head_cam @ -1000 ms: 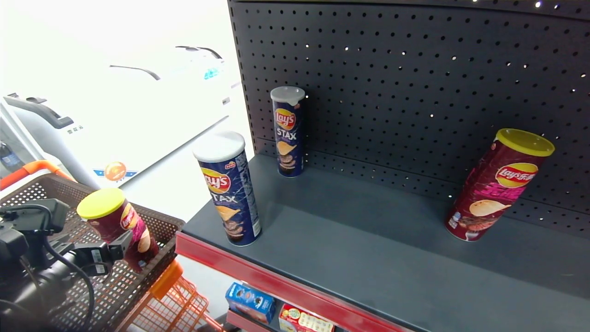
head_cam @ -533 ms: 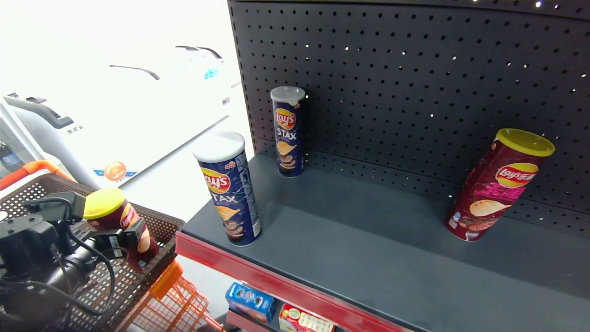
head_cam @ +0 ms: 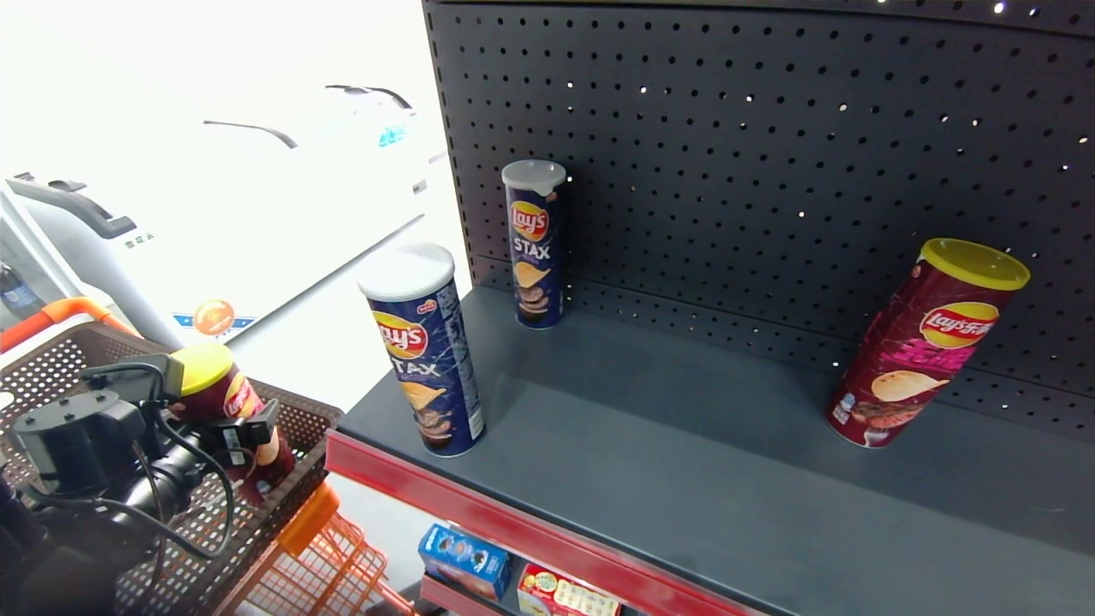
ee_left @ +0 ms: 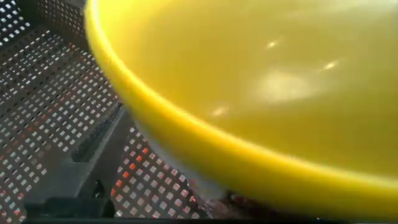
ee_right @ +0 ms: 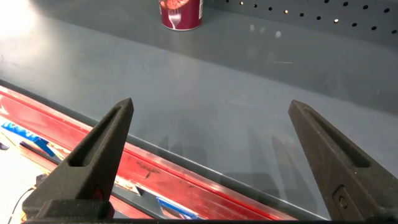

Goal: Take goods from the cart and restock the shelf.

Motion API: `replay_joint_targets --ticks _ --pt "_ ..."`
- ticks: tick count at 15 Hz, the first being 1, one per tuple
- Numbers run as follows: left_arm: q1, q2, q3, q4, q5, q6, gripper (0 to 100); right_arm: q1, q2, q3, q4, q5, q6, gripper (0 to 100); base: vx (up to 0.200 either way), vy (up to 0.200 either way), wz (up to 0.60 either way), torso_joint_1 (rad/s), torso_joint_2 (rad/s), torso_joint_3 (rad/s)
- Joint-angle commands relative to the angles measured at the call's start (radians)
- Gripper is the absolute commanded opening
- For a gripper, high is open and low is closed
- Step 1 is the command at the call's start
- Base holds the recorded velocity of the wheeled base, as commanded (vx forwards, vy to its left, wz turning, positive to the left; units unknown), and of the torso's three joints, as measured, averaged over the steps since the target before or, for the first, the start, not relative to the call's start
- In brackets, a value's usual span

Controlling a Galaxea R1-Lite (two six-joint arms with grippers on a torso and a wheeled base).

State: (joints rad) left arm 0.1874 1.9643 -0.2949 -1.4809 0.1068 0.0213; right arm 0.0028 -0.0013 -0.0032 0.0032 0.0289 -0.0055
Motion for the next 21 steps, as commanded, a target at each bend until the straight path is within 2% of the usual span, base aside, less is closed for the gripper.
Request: replay_joint_targets --ticks 1,2,3,9,12,14,15,17,21 --pt "-0.002 0.022 -0.012 -0.001 0.001 0.0 100 0.0 0.001 0.0 0.0 0.0 -0.001 100 0.0 0.0 0.0 0.0 0.0 0.0" --pt "-0.003 0.024 -0.013 -0.001 0.001 0.0 100 0.0 0.001 0.0 0.0 0.0 -0.001 100 0.0 0.0 0.0 0.0 0.0 0.0" --pt "-0.005 0.025 -0.015 -0.003 0.001 -0.001 0 0.0 0.001 0.0 0.0 0.0 -0.001 100 0.0 0.0 0.0 0.0 0.0 0.0" --pt "-0.005 0.019 -0.017 -0.003 0.001 0.012 0 0.0 0.001 0.0 0.0 0.0 -0.001 100 0.0 0.0 0.0 0.0 0.0 0.0" --pt "-0.013 -0.024 -0.018 -0.001 0.001 0.063 0 0.0 0.001 0.0 0.0 0.0 -0.001 100 0.0 0.0 0.0 0.0 0.0 0.0" --pt "-0.043 -0.097 -0.017 0.008 -0.002 0.072 0 0.0 0.001 0.0 0.0 0.0 -0.001 100 0.0 0.0 0.0 0.0 0.0 0.0" --pt "-0.046 -0.127 -0.02 0.016 -0.012 0.069 0 0.0 0.001 0.0 0.0 0.0 -0.001 100 0.0 0.0 0.0 0.0 0.0 0.0" --pt "-0.046 -0.185 -0.027 0.059 -0.072 0.071 0 0.0 0.001 0.0 0.0 0.0 -0.001 100 0.0 0.0 0.0 0.0 0.0 0.0" --pt "-0.063 -0.288 -0.067 0.155 -0.118 0.072 0 0.0 0.001 0.0 0.0 0.0 -0.001 100 0.0 0.0 0.0 0.0 0.0 0.0"
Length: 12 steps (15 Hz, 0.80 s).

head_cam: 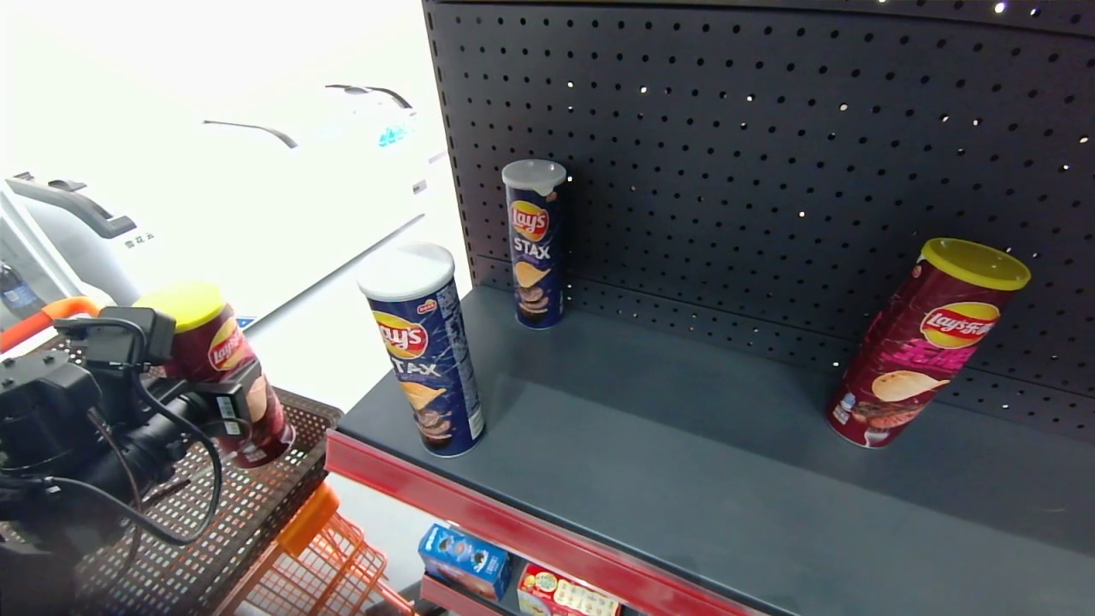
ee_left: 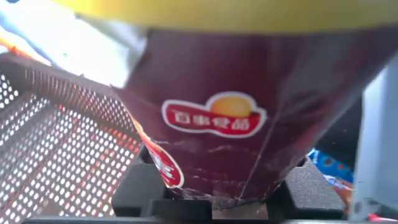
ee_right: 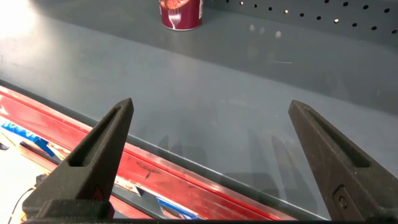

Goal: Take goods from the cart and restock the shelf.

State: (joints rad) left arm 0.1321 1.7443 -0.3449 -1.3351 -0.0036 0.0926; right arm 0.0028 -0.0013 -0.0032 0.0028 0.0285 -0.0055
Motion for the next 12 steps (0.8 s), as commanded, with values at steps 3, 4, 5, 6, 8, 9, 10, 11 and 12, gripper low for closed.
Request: replay_joint_targets --ticks 3,4,5,6,8,9,10,11,12 --pt "-0.054 -0.149 -0.069 0.08 -0.016 -0.001 0 0.0 0.001 0.0 0.0 0.001 -0.001 100 0.0 0.0 0.0 0.0 0.0 0.0" --pt "-0.065 -0.167 -0.082 0.105 -0.018 -0.002 0 0.0 0.001 0.0 0.0 0.001 -0.001 100 0.0 0.0 0.0 0.0 0.0 0.0" --pt "-0.071 -0.201 -0.1 0.148 -0.022 -0.002 0 0.0 0.001 0.0 0.0 0.001 -0.001 100 0.0 0.0 0.0 0.0 0.0 0.0" --pt "-0.069 -0.21 -0.111 0.146 -0.022 -0.002 0 0.0 0.001 0.0 0.0 0.001 -0.001 100 0.0 0.0 0.0 0.0 0.0 0.0" --pt "-0.069 -0.23 -0.121 0.151 -0.021 -0.002 0 0.0 0.001 0.0 0.0 0.001 -0.001 100 0.0 0.0 0.0 0.0 0.0 0.0" --pt "-0.069 -0.252 -0.12 0.157 -0.021 -0.004 0 0.0 0.001 0.0 0.0 0.001 -0.001 100 0.0 0.0 0.0 0.0 0.0 0.0" --pt "-0.069 -0.279 -0.112 0.163 -0.022 -0.004 0 0.0 0.001 0.0 0.0 0.001 -0.001 100 0.0 0.0 0.0 0.0 0.0 0.0" --pt "-0.069 -0.293 -0.108 0.172 -0.022 -0.004 0 0.0 0.001 0.0 0.0 0.001 -0.001 100 0.0 0.0 0.0 0.0 0.0 0.0" --pt "-0.072 -0.313 -0.103 0.178 -0.022 -0.004 0 0.0 0.001 0.0 0.0 0.001 -0.001 100 0.0 0.0 0.0 0.0 0.0 0.0"
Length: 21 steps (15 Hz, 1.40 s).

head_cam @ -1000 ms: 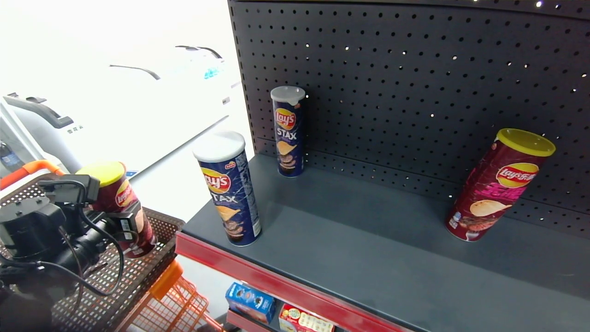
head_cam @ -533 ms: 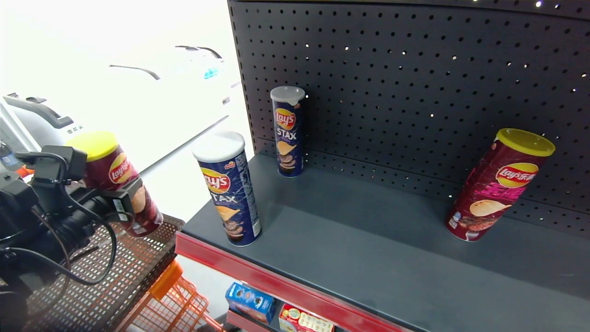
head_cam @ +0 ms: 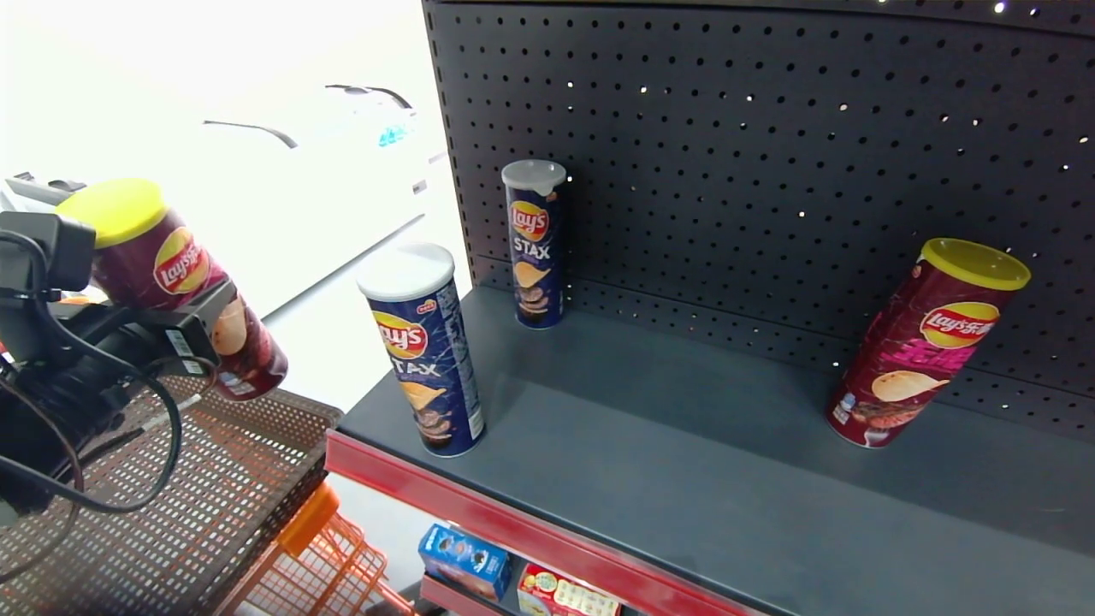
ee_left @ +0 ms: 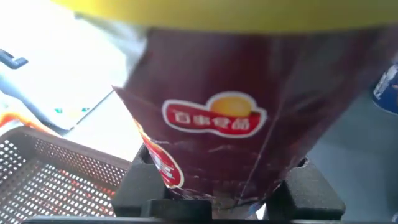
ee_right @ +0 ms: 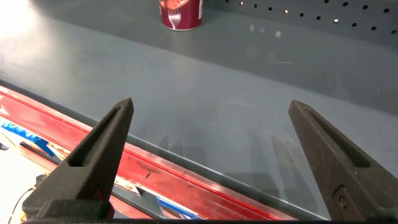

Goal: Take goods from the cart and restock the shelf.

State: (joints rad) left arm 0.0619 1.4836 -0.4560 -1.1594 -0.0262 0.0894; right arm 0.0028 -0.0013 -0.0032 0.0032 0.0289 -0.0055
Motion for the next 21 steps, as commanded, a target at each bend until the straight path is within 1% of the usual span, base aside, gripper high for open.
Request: replay_joint_targets --ticks 1,2,4,6,8,10,12,13,14,16,17,18,19,21 --pt "-0.01 -0.065 0.008 0.02 -0.005 0.001 0 0.0 0.001 0.0 0.0 0.0 -0.001 100 0.0 0.0 0.0 0.0 0.0 0.0" --pt "-0.027 -0.08 0.005 0.05 -0.001 0.001 0 0.0 0.001 0.0 0.0 0.0 -0.001 100 0.0 0.0 0.0 0.0 0.0 0.0" --pt "-0.068 -0.146 0.039 0.127 -0.005 -0.005 0 0.0 0.001 0.0 0.0 0.0 -0.001 100 0.0 0.0 0.0 0.0 0.0 0.0" --pt "-0.083 -0.184 0.062 0.161 -0.005 -0.007 0 0.0 0.001 0.0 0.0 0.0 -0.001 100 0.0 0.0 0.0 0.0 0.0 0.0" --pt "-0.132 -0.217 0.077 0.164 -0.044 -0.01 0 0.0 0.001 0.0 0.0 0.0 -0.001 100 0.0 0.0 0.0 0.0 0.0 0.0" --pt "-0.172 -0.235 0.076 0.191 -0.084 -0.01 0 0.0 0.001 0.0 0.0 0.0 -0.001 100 0.0 0.0 0.0 0.0 0.0 0.0" --pt "-0.225 -0.29 0.068 0.294 -0.103 -0.01 0 0.0 0.001 0.0 0.0 0.0 -0.001 100 0.0 0.0 0.0 0.0 0.0 0.0" --pt "-0.238 -0.306 0.066 0.325 -0.104 -0.011 0 0.0 0.001 0.0 0.0 0.0 -0.001 100 0.0 0.0 0.0 0.0 0.0 0.0" --pt "-0.275 -0.35 0.068 0.392 -0.104 -0.011 0 0.0 0.001 0.0 0.0 0.0 -0.001 100 0.0 0.0 0.0 0.0 0.0 0.0" --pt "-0.321 -0.384 0.068 0.44 -0.107 -0.013 0 0.0 0.001 0.0 0.0 0.0 -0.001 100 0.0 0.0 0.0 0.0 0.0 0.0" --pt "-0.349 -0.391 0.069 0.451 -0.167 -0.028 0 0.0 0.001 0.0 0.0 0.0 -0.001 100 0.0 0.0 0.0 0.0 0.0 0.0" --pt "-0.346 -0.398 0.072 0.452 -0.232 -0.04 0 0.0 0.001 0.0 0.0 0.0 -0.001 100 0.0 0.0 0.0 0.0 0.0 0.0" --pt "-0.346 -0.401 0.08 0.454 -0.255 -0.039 0 0.0 0.001 0.0 0.0 0.0 -0.001 100 0.0 0.0 0.0 0.0 0.0 0.0" --pt "-0.35 -0.402 0.086 0.454 -0.256 -0.039 0 0.0 0.001 0.0 0.0 0.0 -0.001 100 0.0 0.0 0.0 0.0 0.0 0.0"
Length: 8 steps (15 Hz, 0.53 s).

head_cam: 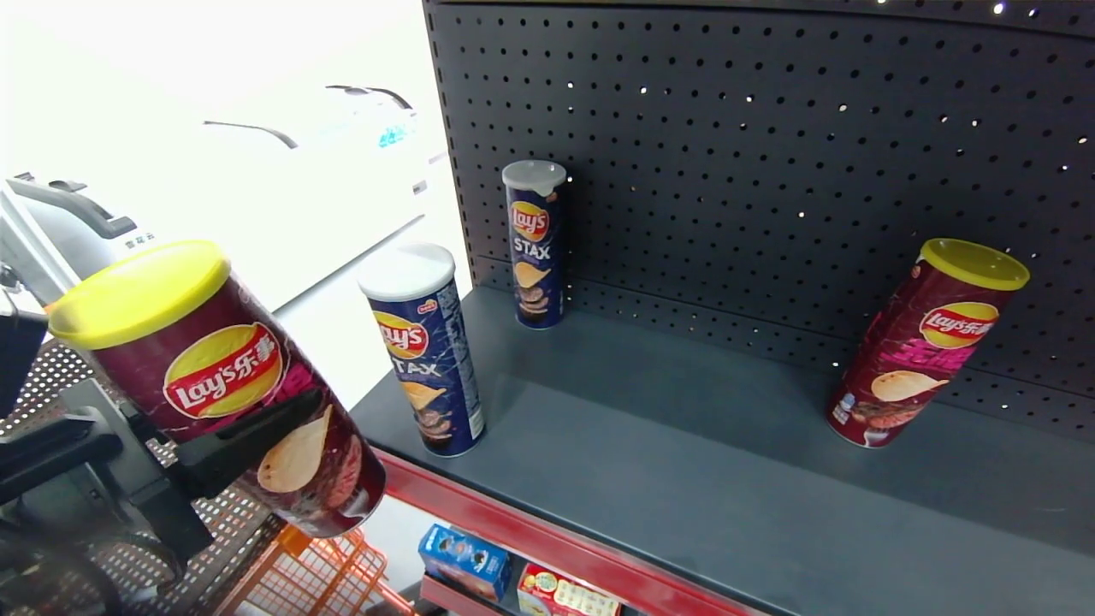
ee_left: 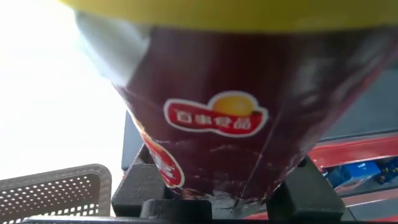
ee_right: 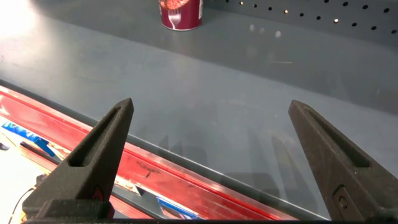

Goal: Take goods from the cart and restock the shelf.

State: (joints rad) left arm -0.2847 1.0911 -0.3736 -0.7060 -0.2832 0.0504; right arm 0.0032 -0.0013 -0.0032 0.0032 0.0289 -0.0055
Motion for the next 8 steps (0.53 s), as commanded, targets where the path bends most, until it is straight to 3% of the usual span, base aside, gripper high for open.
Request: replay_joint_targets --ticks 1,3,8 --pt "-0.013 -0.01 -0.001 0.0 -0.002 0.002 0 0.0 0.001 0.0 0.0 0.0 -0.001 100 0.0 0.0 0.0 0.0 0.0 0.0" --pt "-0.1 -0.007 -0.001 0.0 0.007 0.003 0 0.0 0.001 0.0 0.0 0.0 -0.001 100 0.0 0.0 0.0 0.0 0.0 0.0" --pt "-0.226 0.062 -0.042 0.0 0.013 0.005 0 0.0 0.001 0.0 0.0 0.0 -0.001 100 0.0 0.0 0.0 0.0 0.0 0.0"
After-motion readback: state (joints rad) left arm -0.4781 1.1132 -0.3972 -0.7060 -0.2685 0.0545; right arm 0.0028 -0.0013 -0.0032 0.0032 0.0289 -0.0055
